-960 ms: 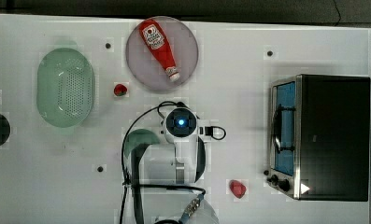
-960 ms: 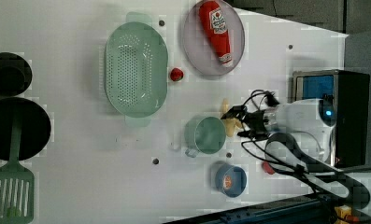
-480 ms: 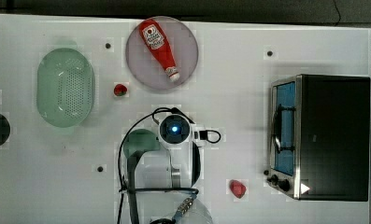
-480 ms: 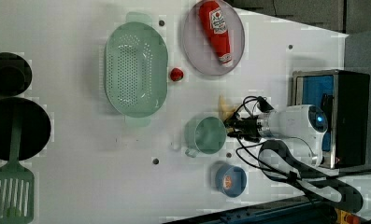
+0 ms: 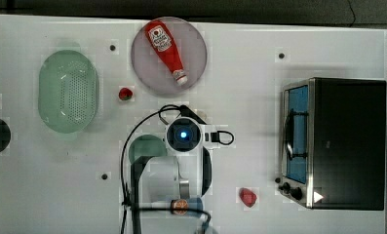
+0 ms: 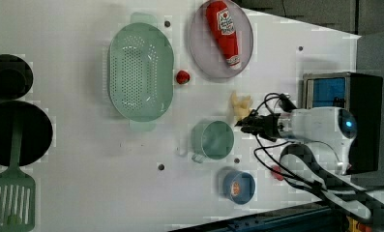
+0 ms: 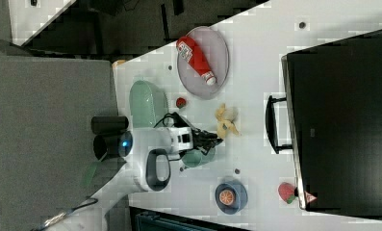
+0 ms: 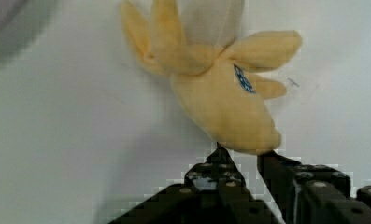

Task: Pick banana from table and place on oven.

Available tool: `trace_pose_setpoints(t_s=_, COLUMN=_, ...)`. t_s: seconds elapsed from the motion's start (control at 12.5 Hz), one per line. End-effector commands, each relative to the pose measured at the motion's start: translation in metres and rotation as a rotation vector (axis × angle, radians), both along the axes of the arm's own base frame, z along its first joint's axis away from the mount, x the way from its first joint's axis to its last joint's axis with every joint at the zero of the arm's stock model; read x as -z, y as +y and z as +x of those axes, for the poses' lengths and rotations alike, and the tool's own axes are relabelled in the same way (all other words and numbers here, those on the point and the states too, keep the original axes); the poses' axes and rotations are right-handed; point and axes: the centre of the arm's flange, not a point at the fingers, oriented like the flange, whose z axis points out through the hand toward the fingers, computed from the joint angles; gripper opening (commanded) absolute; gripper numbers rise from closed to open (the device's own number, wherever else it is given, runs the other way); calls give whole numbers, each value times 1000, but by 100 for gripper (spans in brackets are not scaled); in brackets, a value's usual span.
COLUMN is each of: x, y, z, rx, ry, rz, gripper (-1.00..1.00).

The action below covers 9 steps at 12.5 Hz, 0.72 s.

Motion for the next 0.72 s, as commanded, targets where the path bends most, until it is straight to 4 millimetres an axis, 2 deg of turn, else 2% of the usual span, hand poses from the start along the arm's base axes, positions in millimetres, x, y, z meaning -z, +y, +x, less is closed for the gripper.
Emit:
trace_pose_setpoints(t_s=0.08, x=-103, y=-4, z=22, rx=11, ry=-121, rz=0, gripper=-50)
trace_pose_setpoints(t_s=0.48, x=-279, y=-21, z=2, rx=46, ry=-156, rz=-18, gripper=-50)
trace_pose_setpoints(t_s=0.64, x=-342, y=-31, z=-11, rx=68, ry=-166, rz=-16, gripper=-50)
trace_pose_setpoints(t_s=0.72, x=-367, y=-35, z=-20, rx=77, ry=-154, rz=-14, gripper=-50)
